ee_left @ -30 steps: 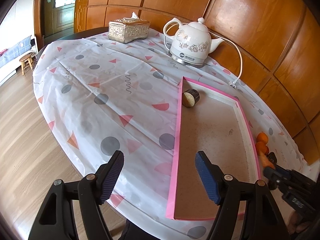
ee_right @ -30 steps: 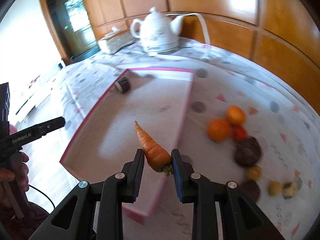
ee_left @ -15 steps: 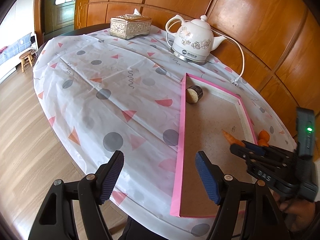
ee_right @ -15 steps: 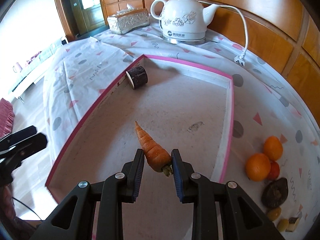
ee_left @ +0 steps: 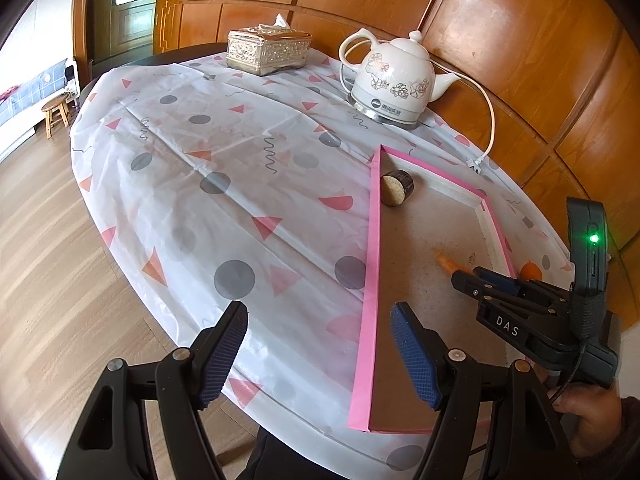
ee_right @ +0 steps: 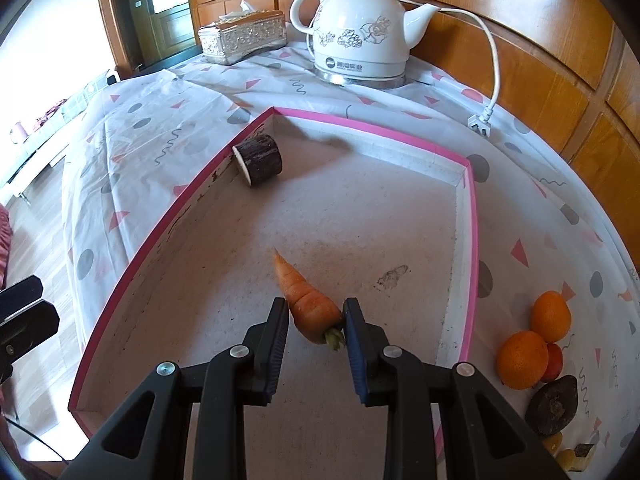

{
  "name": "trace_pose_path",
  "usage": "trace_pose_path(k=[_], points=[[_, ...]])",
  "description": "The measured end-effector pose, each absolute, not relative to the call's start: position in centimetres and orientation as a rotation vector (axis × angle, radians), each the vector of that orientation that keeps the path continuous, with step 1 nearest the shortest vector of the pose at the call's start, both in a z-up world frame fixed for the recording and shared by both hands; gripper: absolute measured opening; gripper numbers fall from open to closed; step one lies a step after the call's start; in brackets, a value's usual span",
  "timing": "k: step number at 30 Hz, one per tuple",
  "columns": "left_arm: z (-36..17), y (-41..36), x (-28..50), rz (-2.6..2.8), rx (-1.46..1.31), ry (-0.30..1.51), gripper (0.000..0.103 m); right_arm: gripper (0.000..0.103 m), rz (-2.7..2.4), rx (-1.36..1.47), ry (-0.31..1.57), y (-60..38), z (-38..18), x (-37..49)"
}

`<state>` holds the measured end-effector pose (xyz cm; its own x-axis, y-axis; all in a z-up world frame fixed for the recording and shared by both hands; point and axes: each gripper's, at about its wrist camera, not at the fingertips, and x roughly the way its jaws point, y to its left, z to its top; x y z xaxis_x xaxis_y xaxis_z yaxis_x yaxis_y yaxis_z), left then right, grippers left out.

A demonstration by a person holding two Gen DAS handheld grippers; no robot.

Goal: Organize fruits
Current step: 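Lower the carrot into the pink tray and open the right tool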

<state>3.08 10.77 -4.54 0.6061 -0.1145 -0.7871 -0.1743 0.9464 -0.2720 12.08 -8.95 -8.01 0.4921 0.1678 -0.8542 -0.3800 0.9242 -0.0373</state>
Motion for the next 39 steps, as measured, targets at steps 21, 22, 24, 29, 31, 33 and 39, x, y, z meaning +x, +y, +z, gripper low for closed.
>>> trace_pose_path(k=[21,22,24,29,31,33,39], points=[[-4.0,10.9,2.3,0.044,-0.361,0.904,0.074,0.036,0.273,-0.145,0.948,-11.7,-6.3,9.6],[-3.9,10.9,2.3,0.045,-0.362,0.902,0.075,0.036,0.269,-0.143,0.946,-11.8,-6.3,9.5],[-3.7,10.9,2.2,0.046,-0.363,0.897,0.075,0.036,0.261,-0.139,0.941,-12.0,-6.1,9.3],[-3.5,10.9,2.0,0.049,-0.364,0.888,0.077,0.036,0.237,-0.134,0.905,-12.7,-5.3,8.1],[-3.5,10.8,2.0,0.047,-0.362,0.888,0.077,0.037,0.228,-0.133,0.888,-12.9,-4.9,7.6],[-3.4,10.8,2.0,0.046,-0.361,0.886,0.077,0.037,0.224,-0.128,0.878,-13.1,-4.5,7.2],[-3.2,10.6,1.9,0.044,-0.355,0.879,0.077,0.043,0.194,-0.111,0.853,-14.3,-4.0,5.7]])
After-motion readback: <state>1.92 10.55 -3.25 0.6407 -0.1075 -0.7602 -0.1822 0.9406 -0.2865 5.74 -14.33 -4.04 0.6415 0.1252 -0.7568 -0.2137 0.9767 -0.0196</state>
